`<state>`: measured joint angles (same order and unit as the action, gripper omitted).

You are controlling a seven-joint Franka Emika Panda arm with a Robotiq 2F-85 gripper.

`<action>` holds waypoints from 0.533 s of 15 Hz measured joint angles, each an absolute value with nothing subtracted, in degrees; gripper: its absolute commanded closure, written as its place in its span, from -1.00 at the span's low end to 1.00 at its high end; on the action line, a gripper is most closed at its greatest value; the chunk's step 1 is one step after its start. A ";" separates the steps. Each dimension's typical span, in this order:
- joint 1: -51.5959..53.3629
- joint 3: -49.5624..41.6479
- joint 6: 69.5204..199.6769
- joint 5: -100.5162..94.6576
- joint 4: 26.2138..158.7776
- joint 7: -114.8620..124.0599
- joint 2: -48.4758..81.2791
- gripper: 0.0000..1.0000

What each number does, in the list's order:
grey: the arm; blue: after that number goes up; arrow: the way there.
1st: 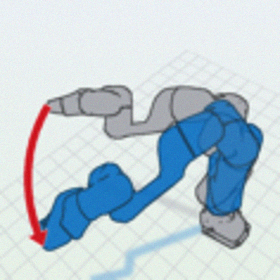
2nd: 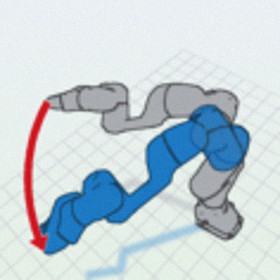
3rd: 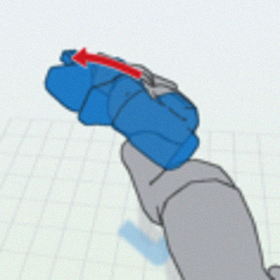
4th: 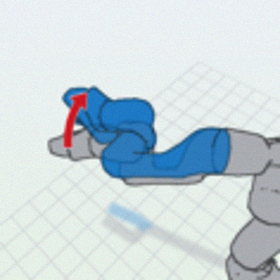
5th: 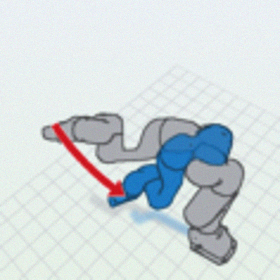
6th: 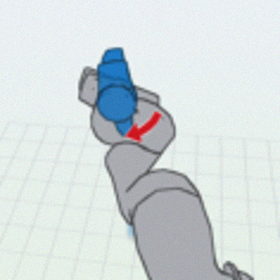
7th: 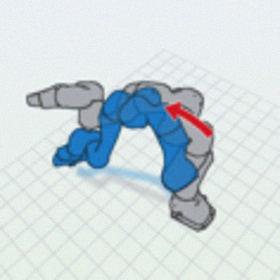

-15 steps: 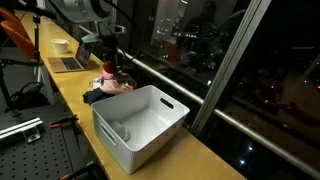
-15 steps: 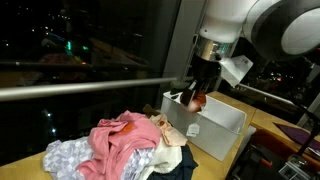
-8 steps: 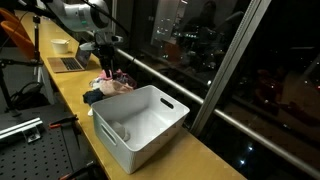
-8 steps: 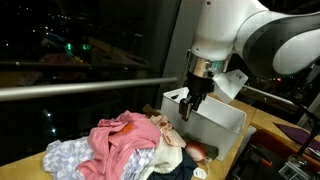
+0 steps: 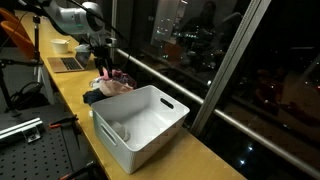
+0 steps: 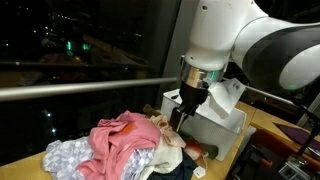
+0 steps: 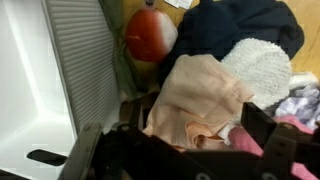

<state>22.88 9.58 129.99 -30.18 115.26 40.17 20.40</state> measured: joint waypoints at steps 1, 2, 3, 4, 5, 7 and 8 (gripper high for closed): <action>23.44 9.54 129.99 -30.76 114.61 40.21 20.76 -1.00; 24.01 9.47 129.97 -31.60 113.74 40.23 21.20 -1.00; 24.59 9.40 129.89 -32.68 112.64 40.23 21.66 -1.00; 25.09 9.39 129.78 -33.72 111.50 40.23 22.09 -1.00; 25.57 9.38 129.64 -34.78 110.32 40.22 22.55 -1.00; 26.35 9.37 129.58 -36.69 107.87 40.17 23.66 -1.00; 26.68 9.37 129.58 -37.32 106.61 40.11 24.35 -1.00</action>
<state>26.68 9.37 129.58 -37.32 106.61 40.11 24.35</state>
